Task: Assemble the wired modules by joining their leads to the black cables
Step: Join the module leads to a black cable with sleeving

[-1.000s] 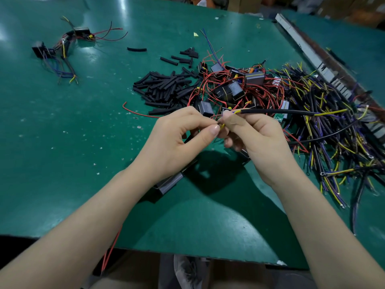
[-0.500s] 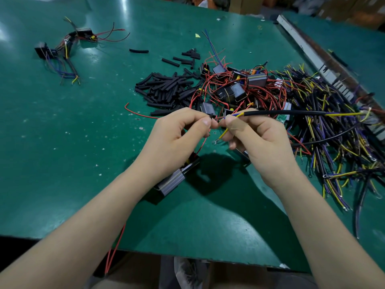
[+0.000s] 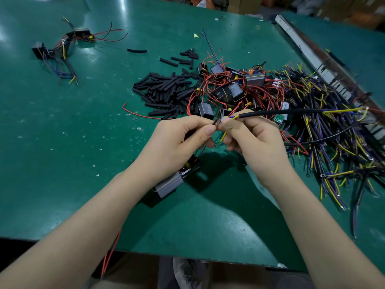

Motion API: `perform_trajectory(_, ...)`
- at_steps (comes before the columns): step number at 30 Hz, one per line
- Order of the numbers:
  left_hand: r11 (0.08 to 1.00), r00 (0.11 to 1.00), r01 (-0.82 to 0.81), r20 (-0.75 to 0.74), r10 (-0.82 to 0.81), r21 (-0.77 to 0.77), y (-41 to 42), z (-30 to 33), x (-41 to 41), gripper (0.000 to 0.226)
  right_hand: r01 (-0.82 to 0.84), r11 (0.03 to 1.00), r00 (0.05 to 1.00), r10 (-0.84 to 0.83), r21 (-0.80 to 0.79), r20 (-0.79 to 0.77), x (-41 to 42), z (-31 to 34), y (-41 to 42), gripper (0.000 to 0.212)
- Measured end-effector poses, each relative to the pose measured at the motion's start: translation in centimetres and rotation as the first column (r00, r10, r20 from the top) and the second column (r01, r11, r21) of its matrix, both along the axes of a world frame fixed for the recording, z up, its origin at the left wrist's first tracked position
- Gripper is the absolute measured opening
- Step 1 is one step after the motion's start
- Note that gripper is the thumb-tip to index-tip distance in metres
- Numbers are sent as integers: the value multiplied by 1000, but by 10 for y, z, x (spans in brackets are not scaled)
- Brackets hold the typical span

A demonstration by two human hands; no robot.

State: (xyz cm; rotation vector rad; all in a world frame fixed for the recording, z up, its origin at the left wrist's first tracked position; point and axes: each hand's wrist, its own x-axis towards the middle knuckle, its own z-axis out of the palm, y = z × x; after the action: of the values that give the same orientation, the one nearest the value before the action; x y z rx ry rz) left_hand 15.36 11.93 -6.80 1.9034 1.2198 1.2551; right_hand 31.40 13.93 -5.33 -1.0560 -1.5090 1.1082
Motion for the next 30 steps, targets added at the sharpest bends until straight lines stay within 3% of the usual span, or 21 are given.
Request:
perform_trajectory(5, 996, 985, 30, 174, -15, -82, -1, 0, 1, 4, 18, 1000, 999, -18, 19, 33, 0, -3, 1, 18)
perform_trajectory(16, 985, 979, 10, 203, 25, -171, -1, 3, 1, 17, 34, 998, 998, -37, 59, 54, 1, -6, 3, 17)
perform_trajectory(24, 990, 992, -69, 96, 81, -123, -2, 3, -1, 17, 49, 996, 997, -54, 77, 59, 1, -7, 4, 14)
perform_trajectory(30, 992, 994, -111, 0, 111, -55, -4, 2, 1, 18, 94, 979, 972, -129, 178, 196, 4, -7, 4, 23)
